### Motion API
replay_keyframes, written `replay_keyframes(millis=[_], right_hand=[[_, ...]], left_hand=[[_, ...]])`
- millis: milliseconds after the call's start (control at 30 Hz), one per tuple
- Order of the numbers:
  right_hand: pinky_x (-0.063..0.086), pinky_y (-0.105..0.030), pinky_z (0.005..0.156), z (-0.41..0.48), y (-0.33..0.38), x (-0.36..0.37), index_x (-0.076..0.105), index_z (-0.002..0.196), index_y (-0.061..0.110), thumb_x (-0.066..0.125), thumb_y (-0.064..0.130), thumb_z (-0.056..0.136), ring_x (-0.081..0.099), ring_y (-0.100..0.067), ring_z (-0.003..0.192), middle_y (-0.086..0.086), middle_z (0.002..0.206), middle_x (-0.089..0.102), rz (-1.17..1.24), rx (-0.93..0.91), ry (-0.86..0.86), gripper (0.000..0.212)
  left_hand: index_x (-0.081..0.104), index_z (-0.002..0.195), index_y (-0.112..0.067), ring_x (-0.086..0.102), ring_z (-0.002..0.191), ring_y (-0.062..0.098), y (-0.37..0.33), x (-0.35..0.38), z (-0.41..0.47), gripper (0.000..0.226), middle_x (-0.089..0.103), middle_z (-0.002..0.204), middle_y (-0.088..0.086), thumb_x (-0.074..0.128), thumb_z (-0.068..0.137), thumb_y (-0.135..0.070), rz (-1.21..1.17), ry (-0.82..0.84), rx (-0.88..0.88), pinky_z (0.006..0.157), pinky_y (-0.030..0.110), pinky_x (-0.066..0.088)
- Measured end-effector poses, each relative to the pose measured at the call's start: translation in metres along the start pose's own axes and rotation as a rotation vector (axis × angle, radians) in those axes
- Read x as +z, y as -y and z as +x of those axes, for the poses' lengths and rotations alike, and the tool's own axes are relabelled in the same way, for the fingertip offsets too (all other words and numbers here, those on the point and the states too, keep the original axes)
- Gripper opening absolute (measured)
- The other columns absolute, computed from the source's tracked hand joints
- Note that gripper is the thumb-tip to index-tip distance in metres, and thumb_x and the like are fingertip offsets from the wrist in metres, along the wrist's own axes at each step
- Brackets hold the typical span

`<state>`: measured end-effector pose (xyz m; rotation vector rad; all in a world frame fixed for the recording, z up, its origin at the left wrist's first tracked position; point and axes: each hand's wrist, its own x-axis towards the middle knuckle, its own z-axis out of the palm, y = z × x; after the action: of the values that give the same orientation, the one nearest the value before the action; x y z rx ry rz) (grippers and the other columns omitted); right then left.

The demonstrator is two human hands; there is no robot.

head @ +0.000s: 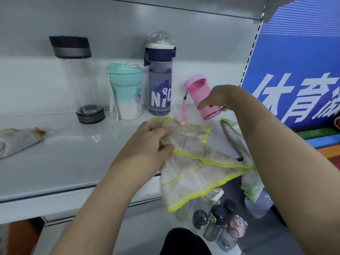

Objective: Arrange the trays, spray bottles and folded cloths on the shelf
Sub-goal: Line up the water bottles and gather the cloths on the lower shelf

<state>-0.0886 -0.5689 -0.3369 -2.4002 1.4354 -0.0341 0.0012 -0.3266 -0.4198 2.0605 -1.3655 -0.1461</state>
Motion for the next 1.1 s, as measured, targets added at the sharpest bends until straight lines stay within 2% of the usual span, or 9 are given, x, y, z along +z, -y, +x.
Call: replay_keyframes(millis=[100,200,500,600,667,800,933,1033,1100], right_hand=[[0.055,-0.035,0.064,0.016,-0.005,0.015,0.038,0.128,0.011,0.080,0.029,0.073,0.053,-0.026,0.094,-0.008,0.112,0.049,0.468,-0.031,-0.134,0.072],[0.060,-0.041,0.074,0.024,0.000,0.030,0.031,0.132,0.017,0.084,0.030,0.069,0.051,-0.028,0.112,-0.007,0.128,0.045,0.672,-0.061,-0.179,0.083],[0.053,-0.036,0.069,0.018,-0.002,0.037,0.037,0.128,0.014,0.082,0.043,0.070,0.057,-0.023,0.090,-0.008,0.114,0.052,0.440,-0.091,-0.092,0.079],[0.046,-0.030,0.062,-0.001,-0.011,0.022,0.049,0.088,0.006,0.073,0.046,0.078,0.052,-0.020,0.069,-0.009,0.092,0.053,0.127,-0.117,-0.104,0.047],[0.037,-0.028,0.055,-0.022,-0.021,0.010,0.044,0.070,0.003,0.067,0.044,0.084,0.047,-0.021,0.061,-0.010,0.079,0.051,-0.150,-0.074,-0.166,0.049],[0.045,-0.033,0.078,-0.058,-0.043,0.002,0.050,0.091,0.007,0.063,0.047,0.087,0.055,-0.030,0.089,-0.007,0.093,0.054,-0.422,0.074,-0.007,0.042],[0.046,-0.030,0.069,-0.070,-0.045,0.012,0.048,0.071,0.007,0.058,0.025,0.093,0.056,-0.024,0.068,-0.006,0.070,0.052,-0.452,0.097,0.045,0.031],[0.044,-0.030,0.060,-0.088,-0.036,0.002,0.043,0.072,0.007,0.049,0.025,0.097,0.053,-0.025,0.068,-0.006,0.064,0.046,-0.363,0.076,0.038,0.032],[0.047,-0.034,0.072,-0.107,-0.026,-0.009,0.043,0.071,0.006,0.044,0.028,0.099,0.055,-0.028,0.077,-0.007,0.065,0.047,-0.286,0.089,0.098,0.036]], left_hand=[[0.056,0.133,-0.036,0.040,0.096,0.001,-0.004,0.000,-0.001,0.043,0.038,0.125,-0.014,0.061,0.092,-0.025,-0.028,0.015,0.024,0.078,0.008,0.027],[0.054,0.134,-0.038,0.045,0.099,0.002,-0.008,-0.002,-0.003,0.050,0.039,0.129,-0.018,0.061,0.087,-0.023,-0.022,0.050,0.025,0.087,0.013,0.035],[0.066,0.123,-0.037,0.052,0.120,0.018,-0.010,0.000,0.003,0.034,0.055,0.131,-0.011,0.059,0.091,-0.027,0.152,-0.025,0.045,0.102,0.039,0.039],[0.067,0.117,-0.040,0.052,0.118,0.021,-0.010,0.000,0.005,0.029,0.060,0.126,-0.010,0.053,0.093,-0.033,0.267,-0.102,0.056,0.098,0.041,0.039],[0.069,0.114,-0.037,0.049,0.116,0.028,-0.008,0.002,0.007,0.032,0.063,0.121,-0.004,0.046,0.092,-0.040,0.265,-0.191,0.069,0.096,0.041,0.040],[0.070,0.106,-0.022,0.043,0.126,0.027,-0.013,0.007,0.005,0.043,0.064,0.125,-0.001,0.036,0.086,-0.038,0.090,-0.408,0.167,0.103,0.037,0.036],[0.067,0.097,-0.016,0.052,0.099,0.018,-0.036,0.001,0.001,0.025,0.069,0.096,0.000,0.045,0.088,-0.022,-0.088,-0.456,0.205,0.098,0.029,0.033],[0.066,0.093,-0.019,0.051,0.081,0.019,-0.061,-0.013,-0.005,0.021,0.064,0.074,0.000,0.046,0.087,-0.023,-0.060,-0.403,0.174,0.107,0.039,0.034],[0.067,0.094,-0.017,0.051,0.077,0.022,-0.079,-0.028,-0.011,0.020,0.065,0.074,0.004,0.048,0.087,-0.022,-0.095,-0.361,0.167,0.084,0.039,0.045]])
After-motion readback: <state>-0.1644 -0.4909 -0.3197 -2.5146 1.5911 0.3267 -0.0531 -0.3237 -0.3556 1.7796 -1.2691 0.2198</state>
